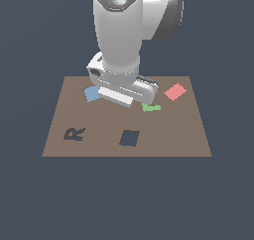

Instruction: Insert a designated object into the corresponding slot on a board.

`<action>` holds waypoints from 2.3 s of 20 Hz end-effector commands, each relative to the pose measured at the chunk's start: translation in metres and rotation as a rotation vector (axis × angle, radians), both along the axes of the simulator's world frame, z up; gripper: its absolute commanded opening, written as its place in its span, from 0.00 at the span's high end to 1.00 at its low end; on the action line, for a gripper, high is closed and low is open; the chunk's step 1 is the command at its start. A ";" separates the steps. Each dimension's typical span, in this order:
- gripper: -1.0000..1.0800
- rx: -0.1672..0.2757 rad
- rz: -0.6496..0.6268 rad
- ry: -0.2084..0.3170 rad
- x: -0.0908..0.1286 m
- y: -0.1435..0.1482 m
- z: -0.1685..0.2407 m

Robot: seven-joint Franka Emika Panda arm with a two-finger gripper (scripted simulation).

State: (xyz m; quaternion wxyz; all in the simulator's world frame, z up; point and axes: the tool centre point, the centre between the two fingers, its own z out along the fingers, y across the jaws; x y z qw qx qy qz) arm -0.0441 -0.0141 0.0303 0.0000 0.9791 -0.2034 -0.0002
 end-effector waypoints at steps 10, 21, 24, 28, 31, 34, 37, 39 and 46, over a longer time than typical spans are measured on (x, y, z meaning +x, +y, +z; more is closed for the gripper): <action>1.00 0.000 0.015 0.000 0.000 -0.002 0.000; 1.00 0.000 0.157 -0.001 -0.004 -0.019 0.001; 1.00 0.000 0.222 -0.001 -0.005 -0.027 0.001; 1.00 0.000 0.325 -0.001 -0.005 -0.039 0.002; 1.00 0.000 0.416 -0.001 -0.004 -0.050 0.002; 1.00 0.000 0.516 -0.001 -0.002 -0.062 0.003; 1.00 0.000 0.619 -0.001 0.002 -0.075 0.004; 1.00 -0.001 0.688 -0.001 0.005 -0.082 0.004; 1.00 -0.001 0.933 -0.001 0.020 -0.109 0.005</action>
